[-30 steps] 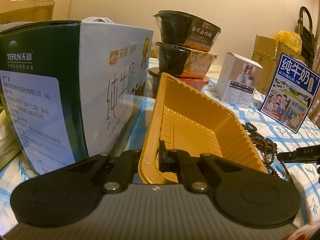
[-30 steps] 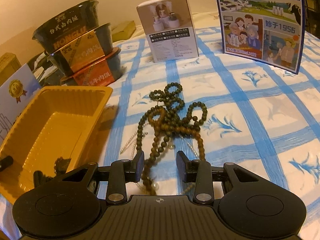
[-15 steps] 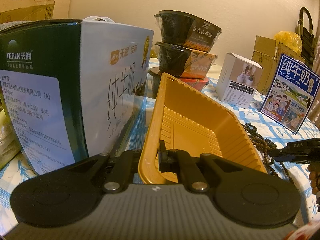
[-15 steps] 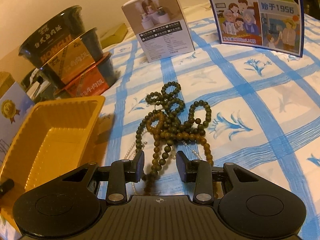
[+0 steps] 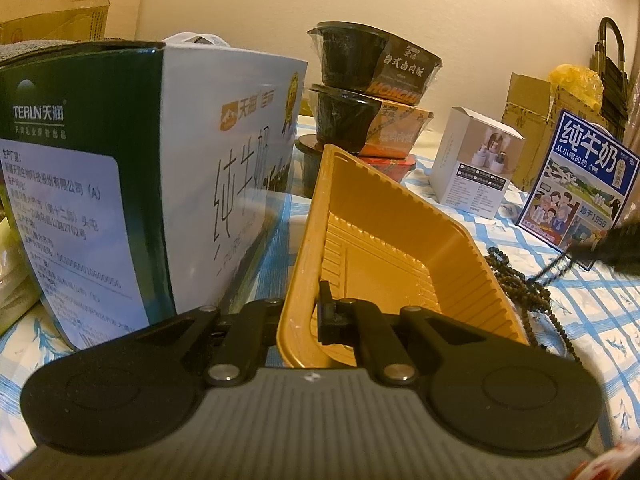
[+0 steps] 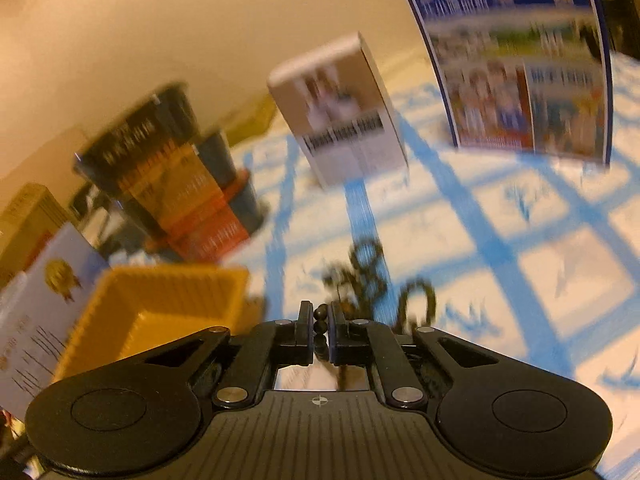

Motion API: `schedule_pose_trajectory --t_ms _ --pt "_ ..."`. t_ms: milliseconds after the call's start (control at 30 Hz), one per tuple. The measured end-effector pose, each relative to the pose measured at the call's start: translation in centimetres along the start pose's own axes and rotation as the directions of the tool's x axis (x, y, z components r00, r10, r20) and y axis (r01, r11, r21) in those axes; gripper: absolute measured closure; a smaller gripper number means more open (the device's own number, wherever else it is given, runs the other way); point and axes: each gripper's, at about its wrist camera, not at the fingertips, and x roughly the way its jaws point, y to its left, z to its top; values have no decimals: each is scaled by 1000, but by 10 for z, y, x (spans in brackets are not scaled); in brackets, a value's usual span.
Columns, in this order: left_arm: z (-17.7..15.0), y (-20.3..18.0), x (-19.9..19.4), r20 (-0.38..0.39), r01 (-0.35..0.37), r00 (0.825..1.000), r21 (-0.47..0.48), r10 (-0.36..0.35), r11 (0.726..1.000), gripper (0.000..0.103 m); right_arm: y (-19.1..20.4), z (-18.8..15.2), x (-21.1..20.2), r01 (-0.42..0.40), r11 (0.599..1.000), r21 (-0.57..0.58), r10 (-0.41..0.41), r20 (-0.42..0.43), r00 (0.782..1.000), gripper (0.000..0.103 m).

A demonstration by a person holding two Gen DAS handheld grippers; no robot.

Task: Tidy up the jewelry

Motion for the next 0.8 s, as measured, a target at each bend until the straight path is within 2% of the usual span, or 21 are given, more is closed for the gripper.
schedule_pose_trajectory --t_ms 333,800 --pt "4 -4 3 8 -1 1000 24 1 1000 98 41 89 -52 -21 992 -126 35 113 993 96" --pt "10 -9 4 14 -3 1000 49 2 999 98 74 156 -135 11 966 -257 42 200 979 96"
